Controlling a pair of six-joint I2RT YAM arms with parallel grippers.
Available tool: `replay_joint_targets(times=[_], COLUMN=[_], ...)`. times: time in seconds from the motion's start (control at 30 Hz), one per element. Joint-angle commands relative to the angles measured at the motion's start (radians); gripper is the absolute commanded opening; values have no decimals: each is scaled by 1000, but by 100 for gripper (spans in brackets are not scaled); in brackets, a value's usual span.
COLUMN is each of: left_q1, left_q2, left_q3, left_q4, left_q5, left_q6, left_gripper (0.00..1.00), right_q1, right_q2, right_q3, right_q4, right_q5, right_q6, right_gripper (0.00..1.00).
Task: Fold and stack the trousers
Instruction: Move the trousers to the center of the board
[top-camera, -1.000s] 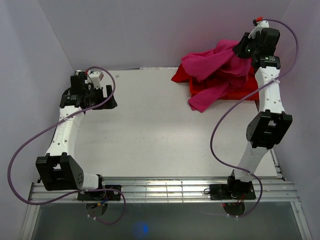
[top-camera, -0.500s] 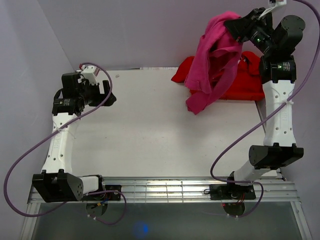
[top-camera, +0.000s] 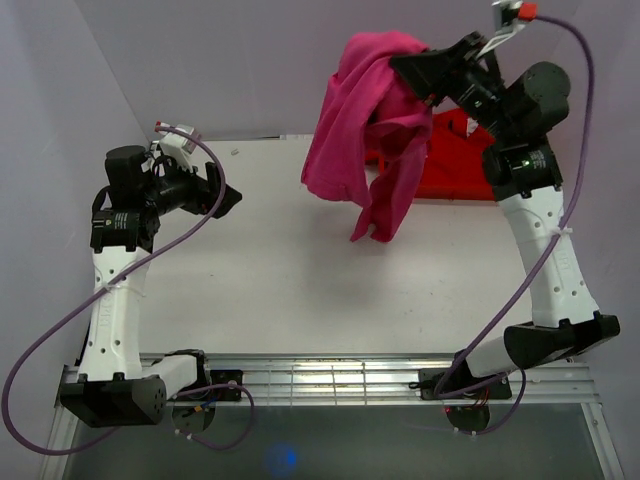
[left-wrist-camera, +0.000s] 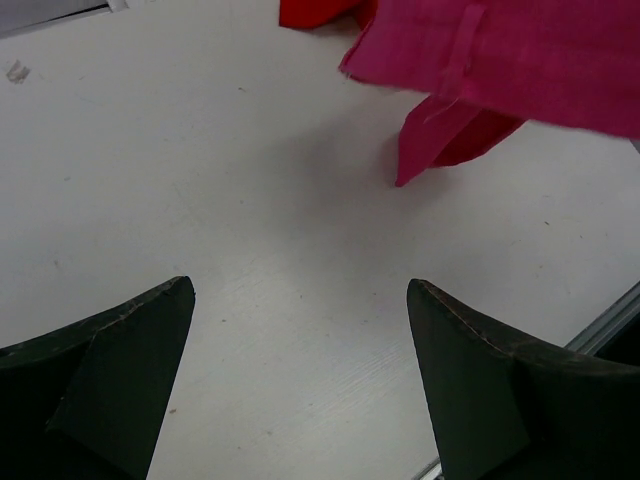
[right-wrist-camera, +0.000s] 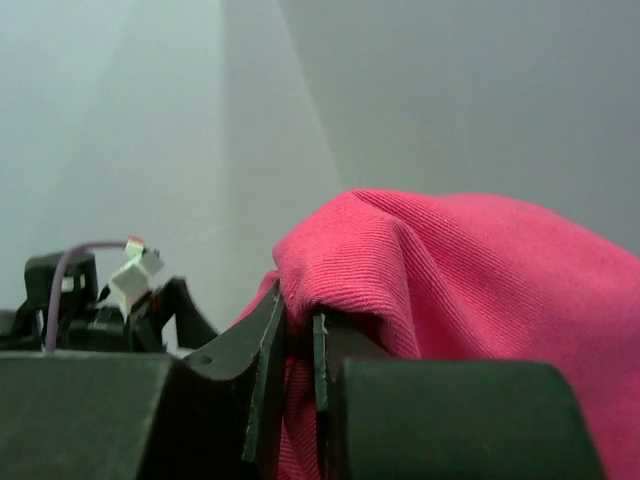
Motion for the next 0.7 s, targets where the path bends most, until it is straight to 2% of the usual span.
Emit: replay_joint_targets(times=[0.0, 0.2, 0.3, 0.47, 0.57, 0.67], left_q1=[3, 3, 3, 3, 3, 2], left_q2=[-47, -57, -66, -57, -55, -19], left_q3=[-15, -85, -136, -205, -275, -329], left_q4=[19, -29, -58, -116, -101, -87], left_q5=[105, 83, 54, 72, 56, 54], left_q6=[44, 87, 73, 44, 33, 51], left_gripper=[98, 97, 96, 93, 93, 94], right_q1=[104, 265, 320, 334, 334, 334], right_q2=[-49, -14, 48, 205, 266, 285], right_q3=[-193, -525, -587, -512, -420, -426], right_q4=[97, 128, 136, 139, 122, 105], right_q5=[55, 134, 181, 241, 282, 293], right_q6=[18, 10, 12, 50, 67, 76], right_gripper=[8, 8, 8, 8, 8, 8])
